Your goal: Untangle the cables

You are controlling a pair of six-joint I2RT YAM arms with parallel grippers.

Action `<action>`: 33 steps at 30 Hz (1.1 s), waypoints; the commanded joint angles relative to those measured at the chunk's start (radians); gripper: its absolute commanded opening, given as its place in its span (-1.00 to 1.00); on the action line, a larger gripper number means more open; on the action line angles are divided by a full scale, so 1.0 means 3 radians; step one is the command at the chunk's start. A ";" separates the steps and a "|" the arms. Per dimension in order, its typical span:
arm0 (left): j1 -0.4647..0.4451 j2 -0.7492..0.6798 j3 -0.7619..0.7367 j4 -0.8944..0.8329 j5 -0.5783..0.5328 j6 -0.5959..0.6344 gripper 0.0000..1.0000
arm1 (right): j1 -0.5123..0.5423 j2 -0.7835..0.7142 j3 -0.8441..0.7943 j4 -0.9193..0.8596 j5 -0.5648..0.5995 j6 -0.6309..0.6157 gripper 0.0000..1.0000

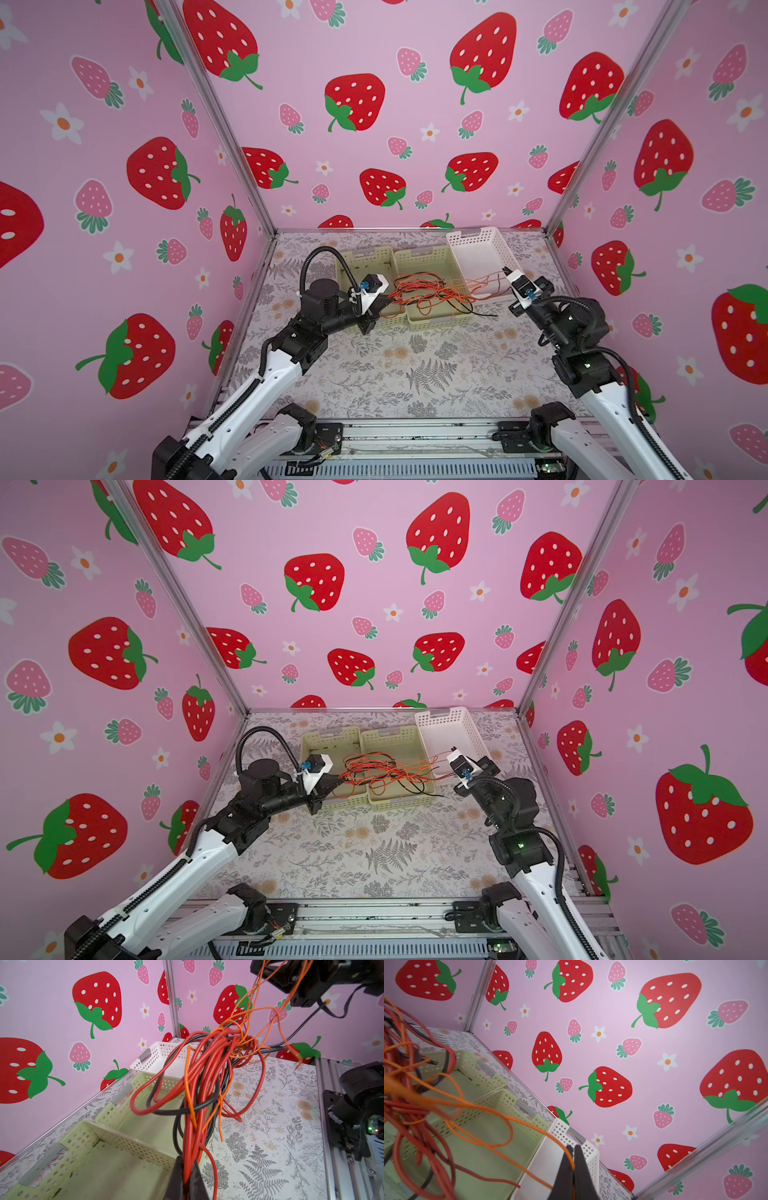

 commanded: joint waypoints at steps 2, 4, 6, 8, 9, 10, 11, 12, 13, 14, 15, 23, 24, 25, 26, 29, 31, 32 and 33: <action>0.0104 -0.0133 -0.0088 -0.0342 -0.0148 0.0066 -1.00 | -0.0189 -0.0109 0.0103 0.0236 0.0814 0.0060 -1.00; 0.0104 -0.0154 -0.0093 -0.0490 -0.0063 0.0125 -1.00 | -0.0232 -0.0154 0.0103 0.0202 0.0622 -0.0022 -1.00; 0.0099 -0.0132 -0.0094 -0.0581 0.0159 0.0173 -1.00 | -0.0235 -0.0177 0.0117 0.0067 -0.0136 -0.0273 -1.00; 0.0044 -0.0067 -0.0088 -0.0571 0.0337 0.0174 -1.00 | -0.0230 -0.0100 0.0177 -0.0168 -0.1101 -0.0463 -1.00; -0.0023 -0.0018 -0.0088 -0.0533 0.0385 0.0181 -1.00 | -0.0229 -0.0024 0.0200 -0.0237 -0.1548 -0.0448 -1.00; -0.0125 0.0036 -0.0074 -0.0517 0.0372 0.0214 -0.91 | -0.0221 0.0075 0.0230 -0.0331 -0.1913 -0.0487 -1.00; -0.0235 0.0087 -0.0058 -0.0521 0.0317 0.0258 -0.78 | -0.0189 0.0153 0.0245 -0.0397 -0.2075 -0.0506 -1.00; -0.0362 0.0144 -0.0043 -0.0519 0.0235 0.0317 -0.66 | -0.0122 0.0222 0.0256 -0.0476 -0.2084 -0.0493 -1.00; -0.0471 0.0206 -0.0042 -0.0509 0.0156 0.0351 -0.49 | -0.0051 0.0267 0.0269 -0.0591 -0.2036 -0.0564 -1.00; -0.0546 0.0249 -0.0049 -0.0478 0.0110 0.0350 -0.35 | 0.0011 0.0278 0.0263 -0.0653 -0.1963 -0.0600 -1.00; -0.0588 0.0280 -0.0079 -0.0410 0.0082 0.0324 -0.14 | 0.0074 0.0273 0.0223 -0.0657 -0.1853 -0.0591 -1.00; -0.0751 0.0327 -0.0033 -0.0320 -0.0163 0.0389 0.71 | 0.0269 0.0385 -0.0035 -0.0680 -0.1770 -0.0463 -1.00; -0.0812 0.0450 0.0041 -0.0365 -0.0141 0.0394 0.68 | 0.0301 0.0403 -0.0071 -0.0643 -0.1686 -0.0424 -1.00; -0.0878 0.0602 0.0084 -0.0334 -0.0097 0.0362 0.66 | 0.0333 0.0418 -0.0114 -0.0602 -0.1596 -0.0399 -1.00; -0.0943 0.0719 0.0099 -0.0247 -0.0094 0.0310 0.65 | 0.0357 0.0424 -0.0166 -0.0531 -0.1522 -0.0353 -1.00; -0.1107 0.1142 0.0106 0.0172 -0.0150 0.0118 0.62 | 0.0419 0.0456 -0.0308 -0.0372 -0.1443 -0.0268 -1.00; -0.1154 0.1495 0.0219 0.0379 -0.0209 -0.0004 0.56 | 0.0458 0.0489 -0.0347 -0.0345 -0.1329 -0.0202 -1.00; -0.1166 0.1660 0.0304 0.0392 -0.0231 -0.0027 0.54 | 0.0461 0.0494 -0.0364 -0.0318 -0.1272 -0.0161 -1.00; -0.1178 0.1834 0.0406 0.0398 -0.0315 -0.0062 0.49 | 0.0462 0.0496 -0.0401 -0.0258 -0.1164 -0.0082 -1.00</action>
